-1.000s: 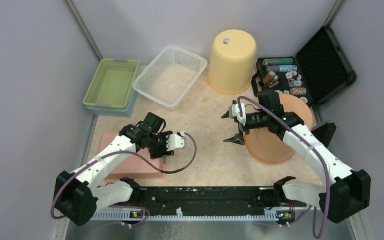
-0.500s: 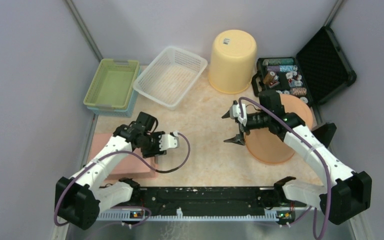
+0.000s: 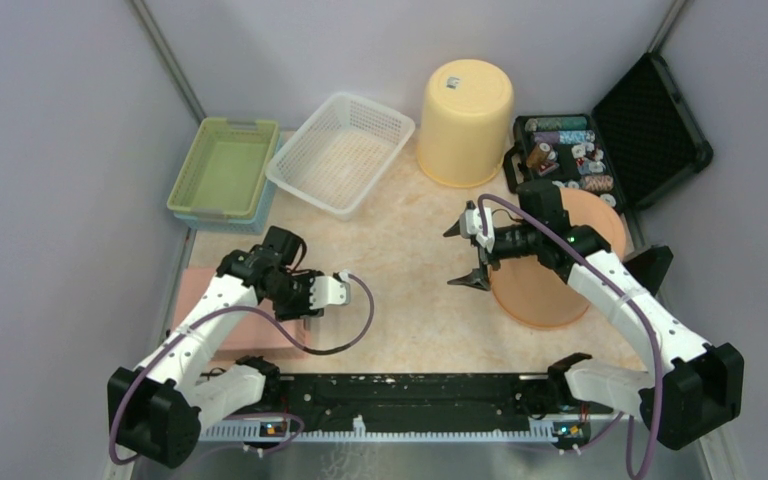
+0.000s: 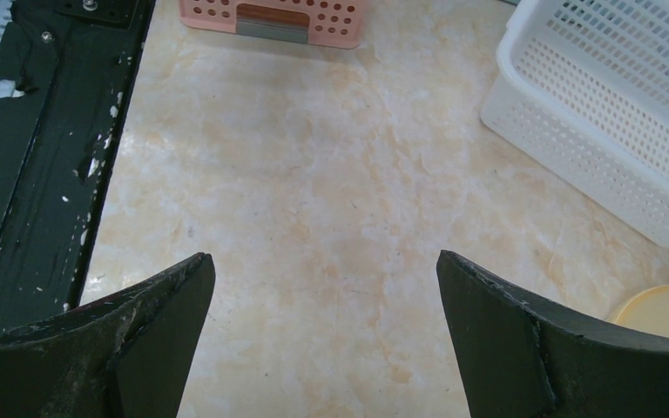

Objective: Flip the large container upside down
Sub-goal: Move the container to the corner of the board.

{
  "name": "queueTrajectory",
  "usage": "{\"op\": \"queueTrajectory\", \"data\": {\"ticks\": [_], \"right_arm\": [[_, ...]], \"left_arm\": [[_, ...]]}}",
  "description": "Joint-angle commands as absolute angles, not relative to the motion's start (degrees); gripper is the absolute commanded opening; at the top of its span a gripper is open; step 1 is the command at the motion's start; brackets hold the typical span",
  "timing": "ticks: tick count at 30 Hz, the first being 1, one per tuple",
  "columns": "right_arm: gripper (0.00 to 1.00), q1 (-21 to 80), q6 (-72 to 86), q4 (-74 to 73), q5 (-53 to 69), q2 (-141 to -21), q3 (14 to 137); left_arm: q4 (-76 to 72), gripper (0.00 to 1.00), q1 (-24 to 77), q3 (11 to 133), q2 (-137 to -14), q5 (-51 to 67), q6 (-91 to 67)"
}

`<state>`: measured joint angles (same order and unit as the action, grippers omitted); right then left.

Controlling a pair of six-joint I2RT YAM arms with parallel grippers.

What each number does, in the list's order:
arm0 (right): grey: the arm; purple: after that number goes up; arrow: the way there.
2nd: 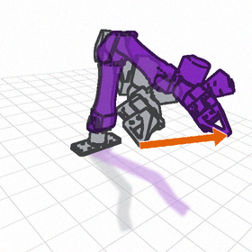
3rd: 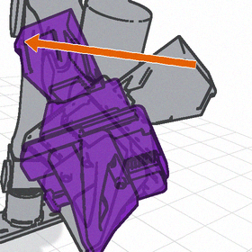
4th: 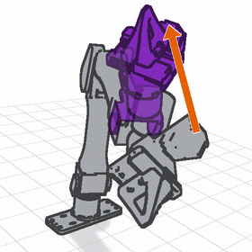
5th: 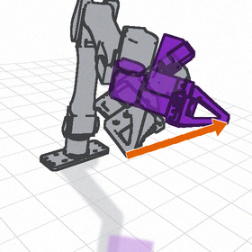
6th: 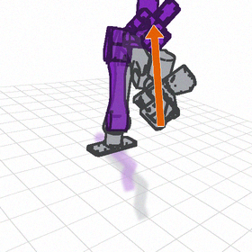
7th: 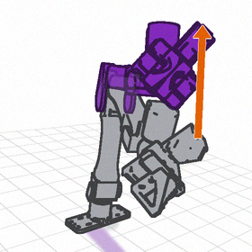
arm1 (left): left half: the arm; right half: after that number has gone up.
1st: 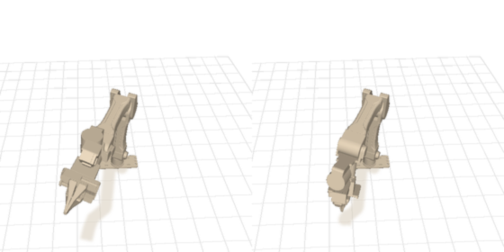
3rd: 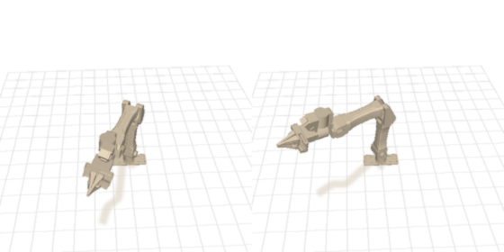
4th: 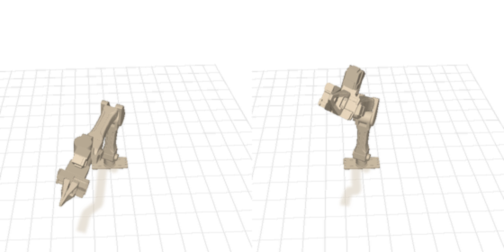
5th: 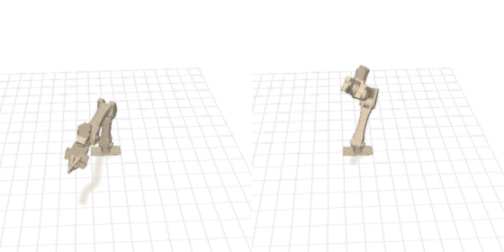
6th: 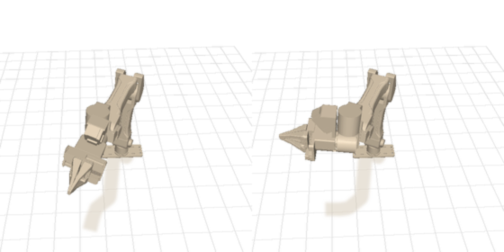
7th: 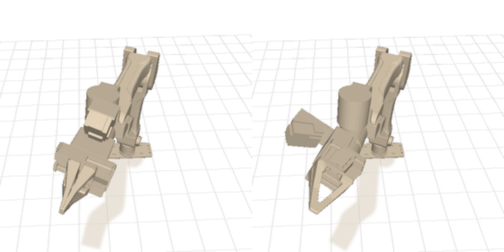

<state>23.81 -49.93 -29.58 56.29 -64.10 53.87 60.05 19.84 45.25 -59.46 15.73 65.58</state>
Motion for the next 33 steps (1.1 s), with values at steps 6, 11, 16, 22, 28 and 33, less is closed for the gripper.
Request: {"op": "queueTrajectory", "data": {"ticks": [6,11,16,22,28,33], "right_arm": [[0.99,23.3,-50.5,-27.6,58.5,-62.1,53.4],[0.99,23.3,-50.5,-27.5,58.5,-62.1,53.3],[0.99,23.3,-50.5,-27.5,58.4,-61.8,53.2],[0.99,23.3,-50.5,-27.3,58.5,-62.4,53.3],[0.99,23.3,-50.7,-27.4,58.4,-61.9,53.1],[0.99,23.3,-51.8,-27.5,59.0,-61.6,52.6]], "left_arm": [[63.2,0.49,18.8,46.5,-59.3,15.1,67.8],[63.9,0.48,18.4,49.5,-58.7,16.5,68.1],[65.7,0.48,18.0,51.2,-58.8,16.3,68.6],[58.7,0.63,17.9,56.9,-56.7,19.8,64.3],[39.4,0.98,17.9,60.9,-60.0,17.1,55.0],[25.6,0.99,17.9,60.9,-67.5,14.4,51.3]]}}
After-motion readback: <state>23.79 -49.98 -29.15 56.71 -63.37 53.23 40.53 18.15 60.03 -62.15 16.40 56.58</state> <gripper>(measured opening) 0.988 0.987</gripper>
